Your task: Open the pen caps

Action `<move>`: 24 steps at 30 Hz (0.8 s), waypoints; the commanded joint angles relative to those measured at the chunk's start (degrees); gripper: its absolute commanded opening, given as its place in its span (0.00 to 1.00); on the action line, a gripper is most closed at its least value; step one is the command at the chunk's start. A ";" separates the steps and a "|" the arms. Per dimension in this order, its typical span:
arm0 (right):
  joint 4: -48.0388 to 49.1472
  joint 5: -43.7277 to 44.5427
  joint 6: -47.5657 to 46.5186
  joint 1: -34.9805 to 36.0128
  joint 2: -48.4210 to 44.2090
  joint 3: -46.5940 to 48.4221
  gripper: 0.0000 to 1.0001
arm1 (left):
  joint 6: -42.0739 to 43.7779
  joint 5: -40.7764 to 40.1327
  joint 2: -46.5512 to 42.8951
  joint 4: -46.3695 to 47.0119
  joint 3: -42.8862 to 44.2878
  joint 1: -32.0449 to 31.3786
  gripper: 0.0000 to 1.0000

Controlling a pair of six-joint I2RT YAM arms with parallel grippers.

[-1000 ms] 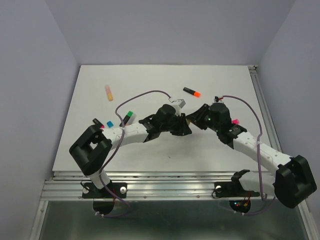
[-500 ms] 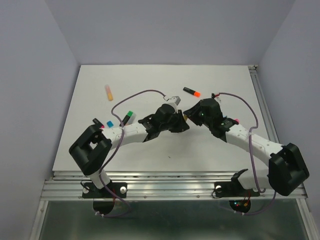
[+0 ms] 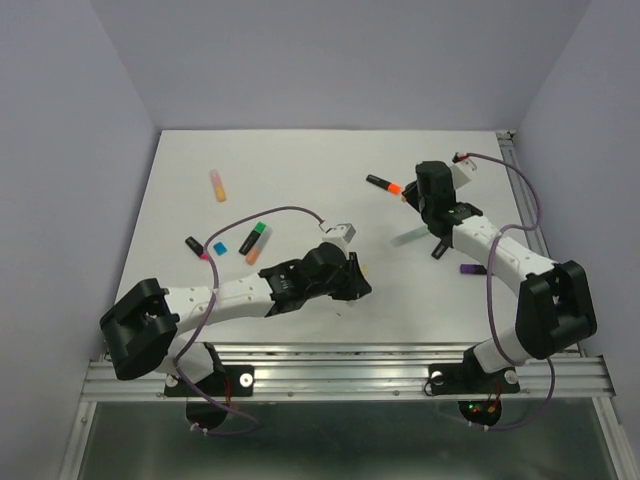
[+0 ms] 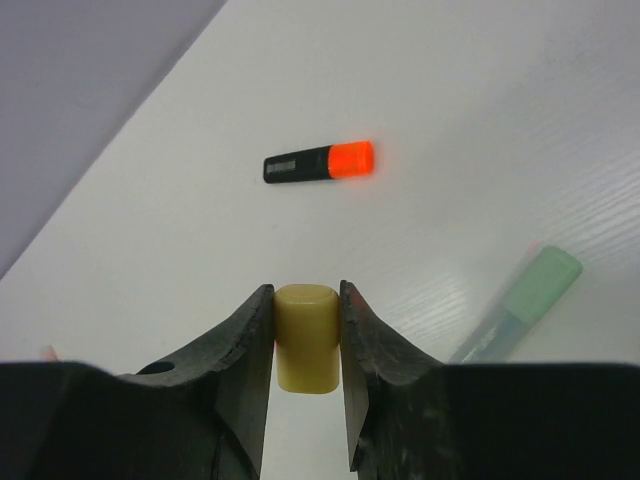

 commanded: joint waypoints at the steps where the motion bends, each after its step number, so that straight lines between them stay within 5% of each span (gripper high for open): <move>1: -2.78 -2.35 -6.16 -3.95 -0.94 -0.14 0.01 | 0.07 -7.24 0.75 -7.55 5.03 1.55 0.00; 9: -7.61 -0.26 -12.31 -8.08 -7.54 -10.26 0.01 | 1.56 -9.53 -1.96 -15.28 1.96 12.95 0.00; 15: -9.02 -1.66 -13.46 -15.11 -4.90 -13.51 0.02 | 4.98 -11.82 -5.92 -19.24 -0.15 28.59 0.00; 24: -10.16 0.01 -13.64 -17.05 -2.35 -14.92 0.06 | 7.19 -13.67 -10.22 -23.11 -0.50 39.16 0.00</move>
